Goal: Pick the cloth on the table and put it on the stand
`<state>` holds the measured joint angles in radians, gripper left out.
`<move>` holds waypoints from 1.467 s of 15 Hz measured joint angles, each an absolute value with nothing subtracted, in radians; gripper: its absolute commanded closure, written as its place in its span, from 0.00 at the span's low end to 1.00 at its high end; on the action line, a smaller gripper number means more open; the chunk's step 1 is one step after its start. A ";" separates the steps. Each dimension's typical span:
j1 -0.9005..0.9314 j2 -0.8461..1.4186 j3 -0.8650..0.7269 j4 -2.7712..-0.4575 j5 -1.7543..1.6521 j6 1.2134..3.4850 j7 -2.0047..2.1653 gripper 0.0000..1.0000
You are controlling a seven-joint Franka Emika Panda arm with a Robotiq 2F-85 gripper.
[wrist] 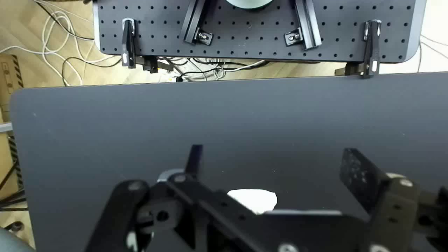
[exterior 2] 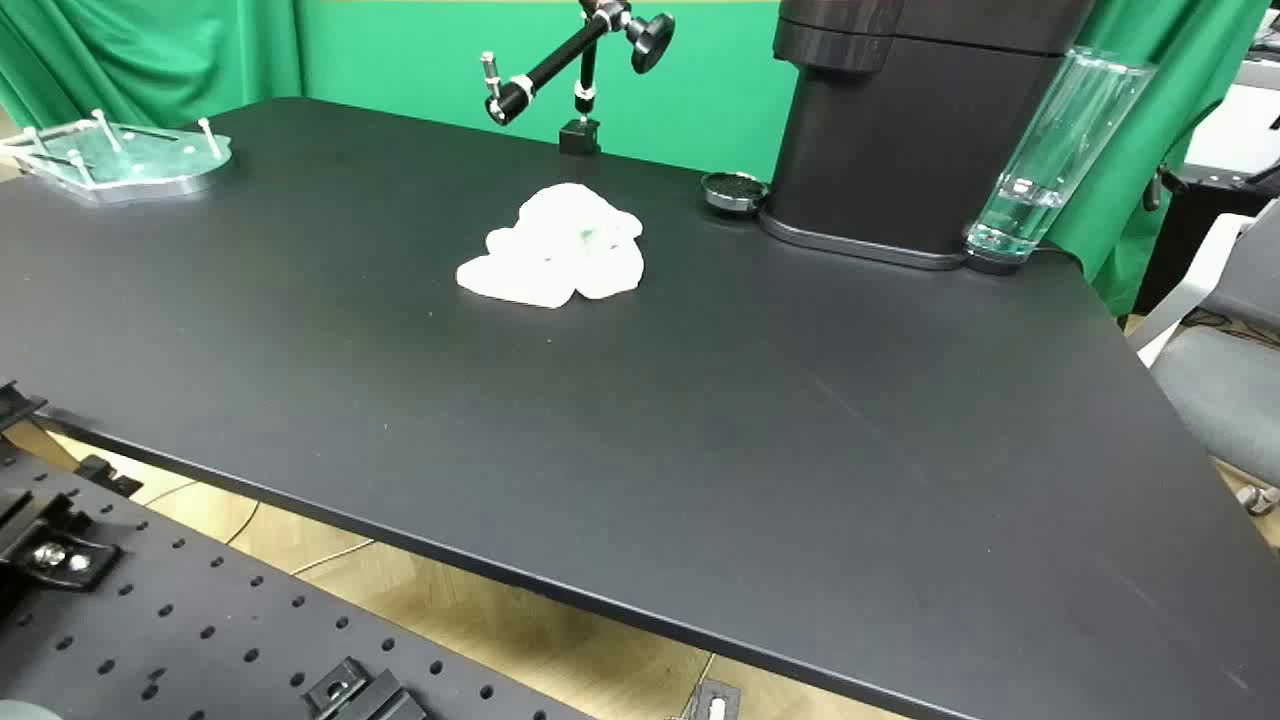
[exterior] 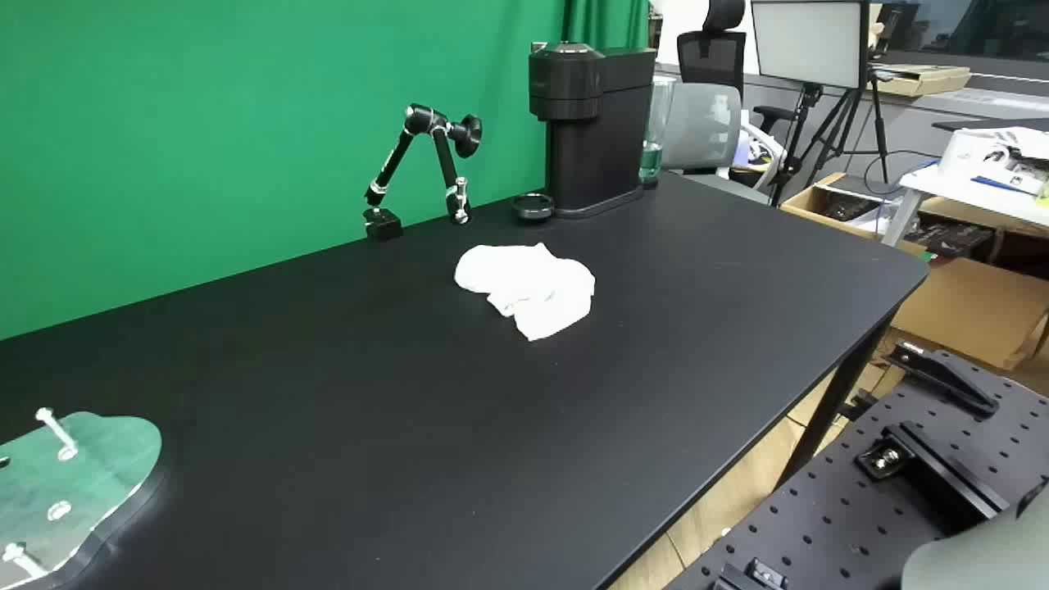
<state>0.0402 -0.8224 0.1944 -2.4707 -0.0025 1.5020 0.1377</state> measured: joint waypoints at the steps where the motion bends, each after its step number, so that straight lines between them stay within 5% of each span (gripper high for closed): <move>1: 0.040 -0.822 0.194 -2.471 -0.002 1.504 0.138 0.00; 15: 0.017 -0.818 0.179 -2.491 -0.051 1.524 0.144 0.00; 22: -0.072 -0.777 0.038 -2.614 -0.254 1.820 0.085 0.00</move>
